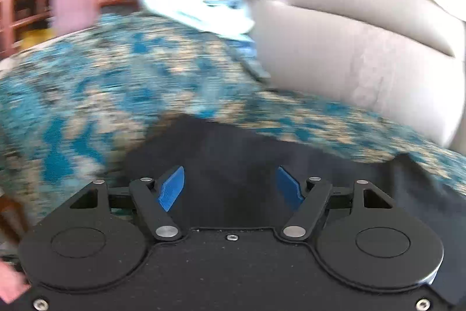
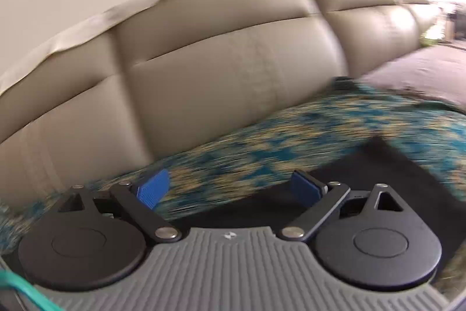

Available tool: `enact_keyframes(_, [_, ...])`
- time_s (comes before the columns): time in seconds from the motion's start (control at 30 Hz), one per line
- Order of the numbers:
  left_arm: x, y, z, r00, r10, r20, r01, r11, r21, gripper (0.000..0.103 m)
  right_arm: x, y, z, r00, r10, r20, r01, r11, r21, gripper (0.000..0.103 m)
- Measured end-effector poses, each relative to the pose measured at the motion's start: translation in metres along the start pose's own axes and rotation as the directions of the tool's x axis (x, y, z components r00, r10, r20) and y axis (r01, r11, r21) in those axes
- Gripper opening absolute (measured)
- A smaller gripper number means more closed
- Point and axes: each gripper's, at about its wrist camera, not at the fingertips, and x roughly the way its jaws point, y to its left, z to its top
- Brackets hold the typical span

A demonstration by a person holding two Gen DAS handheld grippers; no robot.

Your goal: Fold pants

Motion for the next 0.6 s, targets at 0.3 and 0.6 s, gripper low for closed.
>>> enact_keyframes(0.3, [0.043, -0.052, -0.002, 0.997, -0.05, 0.066, 0.046, 0.997, 0.059, 0.042, 0.022, 0.148, -0.062, 0.942, 0.286, -0.175, -0.323, 0.912, -0.252, 0.092])
enact_keyframes(0.6, [0.101, 0.008, 0.003, 0.977, 0.215, 0.001, -0.215, 0.976, 0.014, 0.041, 0.017, 0.246, -0.112, 0.849, 0.432, -0.304, -0.522, 0.774, -0.358, 0.089])
